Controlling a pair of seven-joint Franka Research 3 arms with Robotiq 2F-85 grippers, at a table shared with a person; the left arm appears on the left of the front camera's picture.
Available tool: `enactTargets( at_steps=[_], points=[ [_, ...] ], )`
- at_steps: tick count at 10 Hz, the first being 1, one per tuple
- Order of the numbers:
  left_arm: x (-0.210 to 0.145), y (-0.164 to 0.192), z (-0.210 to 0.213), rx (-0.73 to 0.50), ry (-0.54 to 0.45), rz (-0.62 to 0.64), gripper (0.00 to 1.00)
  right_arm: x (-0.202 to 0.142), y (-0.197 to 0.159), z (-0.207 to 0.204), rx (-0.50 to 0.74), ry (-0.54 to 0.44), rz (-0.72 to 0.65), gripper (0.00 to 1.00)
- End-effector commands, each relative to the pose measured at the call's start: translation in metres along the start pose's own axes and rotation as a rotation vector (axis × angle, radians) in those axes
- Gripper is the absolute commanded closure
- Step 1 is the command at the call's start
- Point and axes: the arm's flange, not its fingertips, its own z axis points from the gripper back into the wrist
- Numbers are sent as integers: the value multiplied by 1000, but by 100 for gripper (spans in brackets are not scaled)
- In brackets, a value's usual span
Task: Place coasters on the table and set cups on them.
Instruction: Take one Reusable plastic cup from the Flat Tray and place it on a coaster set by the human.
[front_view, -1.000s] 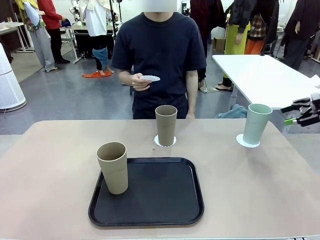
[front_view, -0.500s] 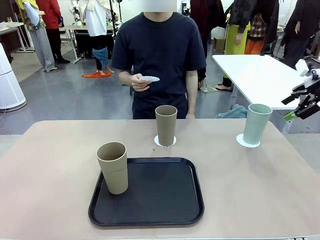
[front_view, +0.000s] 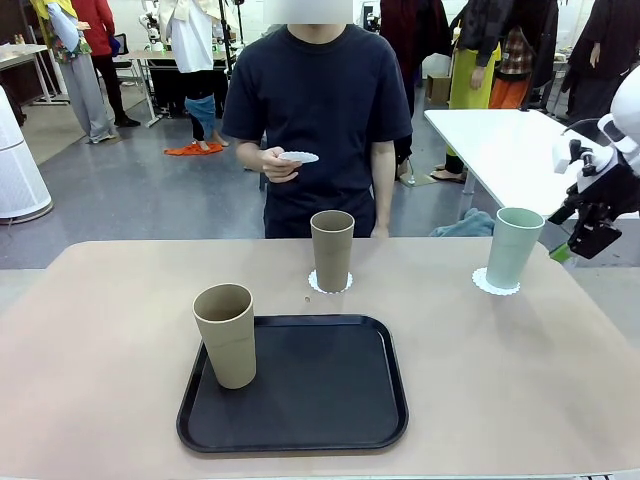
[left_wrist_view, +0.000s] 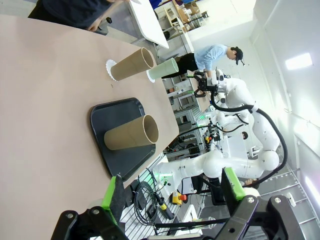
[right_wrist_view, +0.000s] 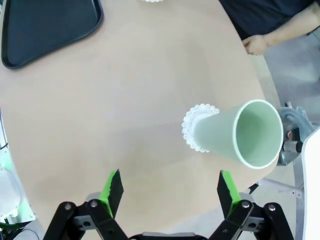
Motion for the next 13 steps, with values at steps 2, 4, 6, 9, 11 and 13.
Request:
enactTargets(
  at_steps=[2,4,6,9,11,13],
  points=[
    [0,-2,2,-14,-9,-5,0,19,26,4,9,143,5,0],
    [0,-2,2,-14,-9,-5,0,17,16,4,120,150,-9,0],
    [0,-2,2,-14,-9,-5,0,16,22,3,10,124,14,0],
    [0,-2,2,-14,-9,-5,0,16,22,3,10,124,14,0],
    [0,-2,2,-14,-9,-5,0,16,22,3,10,124,14,0],
    [0,-2,2,-14,-9,-5,0,16,22,3,10,124,14,0]
  ],
)
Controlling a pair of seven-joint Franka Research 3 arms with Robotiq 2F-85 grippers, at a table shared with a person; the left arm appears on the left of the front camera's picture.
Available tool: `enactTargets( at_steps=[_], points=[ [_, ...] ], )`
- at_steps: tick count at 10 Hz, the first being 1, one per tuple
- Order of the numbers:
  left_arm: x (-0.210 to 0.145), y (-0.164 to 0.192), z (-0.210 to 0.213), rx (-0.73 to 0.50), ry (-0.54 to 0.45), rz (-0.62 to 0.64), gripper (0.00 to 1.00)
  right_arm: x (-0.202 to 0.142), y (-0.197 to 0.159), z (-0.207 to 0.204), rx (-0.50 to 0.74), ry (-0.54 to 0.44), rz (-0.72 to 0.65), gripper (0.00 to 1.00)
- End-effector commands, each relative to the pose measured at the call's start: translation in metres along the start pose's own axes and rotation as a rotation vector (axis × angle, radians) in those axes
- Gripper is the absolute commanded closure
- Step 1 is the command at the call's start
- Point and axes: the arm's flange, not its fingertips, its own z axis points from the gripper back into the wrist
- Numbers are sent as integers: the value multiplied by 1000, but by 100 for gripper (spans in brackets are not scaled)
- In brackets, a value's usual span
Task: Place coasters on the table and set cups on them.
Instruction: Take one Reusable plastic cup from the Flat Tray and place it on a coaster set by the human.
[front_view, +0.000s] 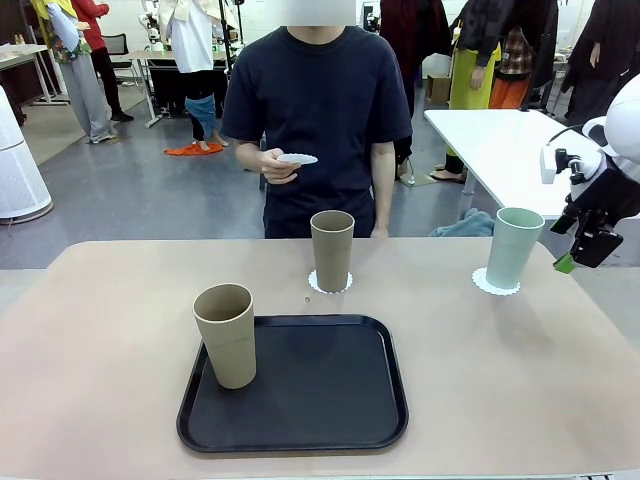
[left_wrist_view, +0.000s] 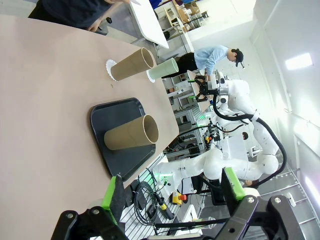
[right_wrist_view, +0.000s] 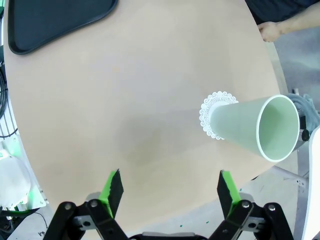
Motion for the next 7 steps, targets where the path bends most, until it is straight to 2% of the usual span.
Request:
enactTargets(
  at_steps=[1,5,6,7],
  points=[
    [0,-2,2,-14,-8,-5,0,1,2,-2,-17,17,-2,0],
    [0,-2,2,-14,-8,-5,0,0,0,0,0,0,0,0],
    [0,-2,2,-14,-8,-5,0,3,15,31,-64,47,-113,0],
    [0,-2,2,-14,-8,-5,0,0,24,56,-47,63,-257,0]
  ],
)
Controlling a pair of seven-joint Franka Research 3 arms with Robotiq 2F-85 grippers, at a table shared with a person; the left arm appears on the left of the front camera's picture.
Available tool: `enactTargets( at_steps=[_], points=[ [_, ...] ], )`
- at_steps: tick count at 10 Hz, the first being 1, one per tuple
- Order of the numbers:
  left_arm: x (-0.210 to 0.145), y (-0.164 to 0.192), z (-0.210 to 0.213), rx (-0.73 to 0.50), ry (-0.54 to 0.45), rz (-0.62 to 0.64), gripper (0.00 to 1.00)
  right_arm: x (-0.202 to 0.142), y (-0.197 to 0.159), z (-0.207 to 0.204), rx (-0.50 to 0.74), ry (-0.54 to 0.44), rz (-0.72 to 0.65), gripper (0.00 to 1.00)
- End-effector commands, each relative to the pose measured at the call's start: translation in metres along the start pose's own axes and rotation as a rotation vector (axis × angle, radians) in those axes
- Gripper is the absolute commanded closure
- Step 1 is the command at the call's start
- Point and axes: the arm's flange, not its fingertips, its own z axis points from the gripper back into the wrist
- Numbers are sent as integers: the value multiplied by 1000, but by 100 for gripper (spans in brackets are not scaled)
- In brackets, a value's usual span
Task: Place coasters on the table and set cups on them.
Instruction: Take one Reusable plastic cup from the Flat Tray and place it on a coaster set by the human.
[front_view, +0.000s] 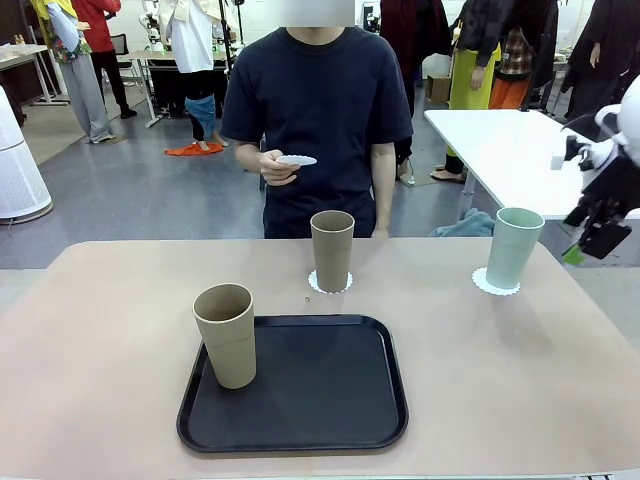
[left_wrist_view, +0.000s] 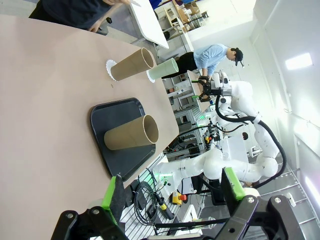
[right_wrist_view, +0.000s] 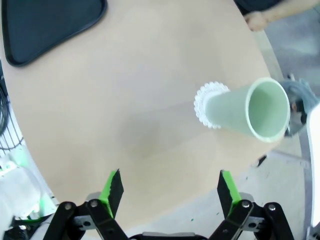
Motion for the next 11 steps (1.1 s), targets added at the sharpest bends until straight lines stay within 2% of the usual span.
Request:
enactTargets(
  at_steps=[1,3,4,5,6,7,8,11],
  points=[
    [0,-2,2,-13,-8,-5,0,-4,19,48,-16,28,-251,0],
    [0,-2,2,-13,-8,-5,0,-20,30,70,-9,30,-465,0],
    [0,-2,2,-13,-8,-5,0,-30,39,75,0,57,-520,0],
    [0,-2,2,-13,-8,-5,0,-30,41,77,-47,28,-580,0],
    [0,-2,2,-13,-8,-5,0,-34,43,76,-85,11,-613,0],
    [0,-2,2,-13,-8,-5,0,-40,50,76,-219,58,-453,0],
    [0,-2,2,-13,-8,-5,0,-36,37,86,-32,15,-576,0],
    [0,-2,2,-13,-8,-5,0,-36,37,86,-32,15,-576,0]
  ],
)
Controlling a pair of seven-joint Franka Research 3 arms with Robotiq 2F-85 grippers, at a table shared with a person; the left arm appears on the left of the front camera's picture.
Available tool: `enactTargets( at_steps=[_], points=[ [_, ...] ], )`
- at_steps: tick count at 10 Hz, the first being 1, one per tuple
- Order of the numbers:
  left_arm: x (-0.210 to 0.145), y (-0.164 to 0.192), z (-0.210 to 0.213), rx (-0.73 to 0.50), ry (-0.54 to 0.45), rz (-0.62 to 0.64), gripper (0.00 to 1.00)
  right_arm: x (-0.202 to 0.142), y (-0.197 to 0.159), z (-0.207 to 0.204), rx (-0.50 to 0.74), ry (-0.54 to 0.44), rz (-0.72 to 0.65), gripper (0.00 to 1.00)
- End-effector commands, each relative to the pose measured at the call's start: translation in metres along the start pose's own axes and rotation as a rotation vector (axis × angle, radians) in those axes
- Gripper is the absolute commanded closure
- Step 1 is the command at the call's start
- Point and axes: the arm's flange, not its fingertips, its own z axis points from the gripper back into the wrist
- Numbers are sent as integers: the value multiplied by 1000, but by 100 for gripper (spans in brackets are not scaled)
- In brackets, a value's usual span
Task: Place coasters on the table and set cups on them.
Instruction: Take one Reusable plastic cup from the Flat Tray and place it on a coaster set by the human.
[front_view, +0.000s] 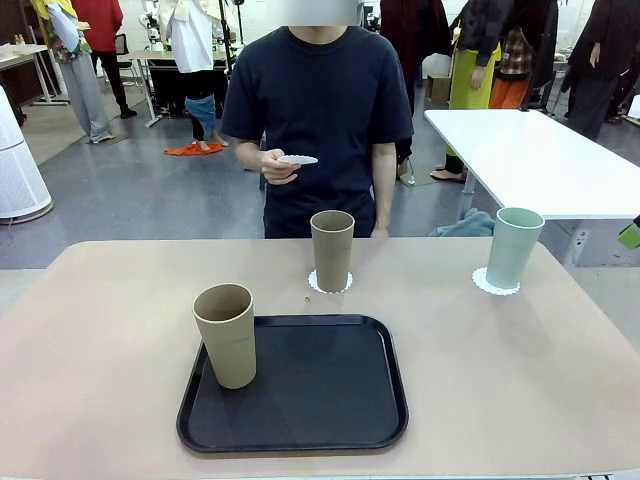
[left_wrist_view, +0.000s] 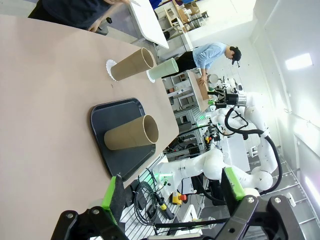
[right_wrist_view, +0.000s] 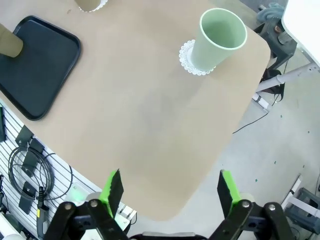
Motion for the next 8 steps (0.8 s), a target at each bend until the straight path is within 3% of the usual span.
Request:
enactTargets(
  at_steps=[1,2,3,6,7,8],
  points=[
    [0,-2,2,-14,-8,-5,0,5,-2,3,10,16,-28,0],
    [0,-2,2,-14,-8,-5,0,0,0,0,0,0,0,0],
    [0,-2,2,-14,-8,-5,0,-4,-11,-1,274,-34,-85,0],
    [0,-2,2,-14,-8,-5,0,-8,-80,-10,912,-188,-471,0],
    [0,-2,2,-14,-8,-5,0,-18,-107,-12,1066,-262,-618,0],
    [0,-2,2,-14,-8,-5,0,-31,-128,-17,1104,-333,-727,0]
  ],
)
